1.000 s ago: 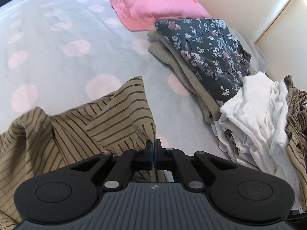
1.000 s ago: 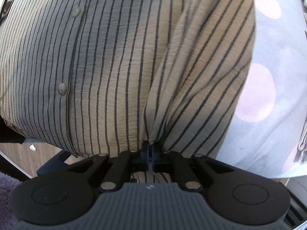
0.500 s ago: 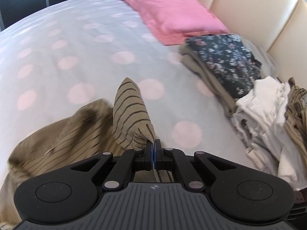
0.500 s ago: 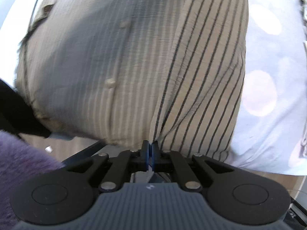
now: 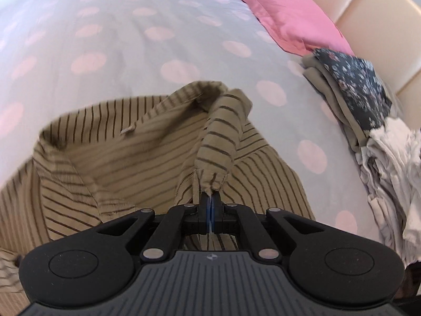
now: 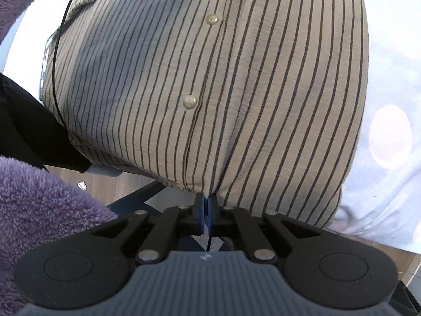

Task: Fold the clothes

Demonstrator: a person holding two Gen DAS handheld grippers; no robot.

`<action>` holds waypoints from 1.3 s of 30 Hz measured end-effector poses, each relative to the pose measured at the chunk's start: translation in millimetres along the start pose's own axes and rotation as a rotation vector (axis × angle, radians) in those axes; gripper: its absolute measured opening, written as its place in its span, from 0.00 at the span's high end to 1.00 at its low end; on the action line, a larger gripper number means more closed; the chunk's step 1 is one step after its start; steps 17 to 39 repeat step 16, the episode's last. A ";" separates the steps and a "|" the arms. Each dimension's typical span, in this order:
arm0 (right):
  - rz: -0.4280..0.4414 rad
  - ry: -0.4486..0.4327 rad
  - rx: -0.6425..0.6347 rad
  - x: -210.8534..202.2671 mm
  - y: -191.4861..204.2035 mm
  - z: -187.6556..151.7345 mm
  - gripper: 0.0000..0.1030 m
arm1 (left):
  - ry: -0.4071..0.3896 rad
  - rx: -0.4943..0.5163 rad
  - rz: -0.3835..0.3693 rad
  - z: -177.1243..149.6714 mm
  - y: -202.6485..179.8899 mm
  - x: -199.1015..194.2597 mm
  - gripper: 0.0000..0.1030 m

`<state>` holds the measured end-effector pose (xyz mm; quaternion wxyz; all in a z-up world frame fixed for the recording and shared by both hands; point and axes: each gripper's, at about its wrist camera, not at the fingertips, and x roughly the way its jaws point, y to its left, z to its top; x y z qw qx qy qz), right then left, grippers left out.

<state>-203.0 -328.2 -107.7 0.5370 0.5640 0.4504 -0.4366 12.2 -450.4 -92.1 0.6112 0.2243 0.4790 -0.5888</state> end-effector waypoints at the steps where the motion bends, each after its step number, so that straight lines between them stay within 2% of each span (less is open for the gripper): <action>1: -0.004 0.006 0.002 2.0 -0.6 0.9 0.97 | -0.004 -0.022 -0.019 -2.8 6.7 4.5 1.00; 4: -0.013 0.025 0.012 9.0 -3.7 3.5 0.97 | -0.008 -0.112 -0.089 -10.3 26.2 18.0 1.00; 6: -0.016 0.034 0.020 12.6 -5.6 4.8 0.97 | -0.008 -0.140 -0.102 -12.6 32.3 22.3 1.00; 9: -0.017 0.037 0.020 13.4 -7.2 6.1 0.97 | -0.024 -0.147 -0.116 -9.8 34.2 19.9 0.83; 11: -0.017 0.036 0.017 13.4 -7.6 6.9 0.97 | -0.052 -0.149 -0.117 -4.5 33.6 15.6 0.67; 13: -0.021 0.036 0.021 14.0 -8.9 8.1 0.96 | -0.074 -0.152 -0.109 2.7 32.4 15.1 0.61; 16: -0.029 0.037 0.038 16.6 -14.0 10.0 0.95 | -0.070 -0.151 -0.094 12.0 29.3 22.4 0.61; 39: -0.029 0.037 0.038 16.6 -14.0 10.0 0.95 | -0.070 -0.151 -0.094 12.0 29.3 22.4 0.61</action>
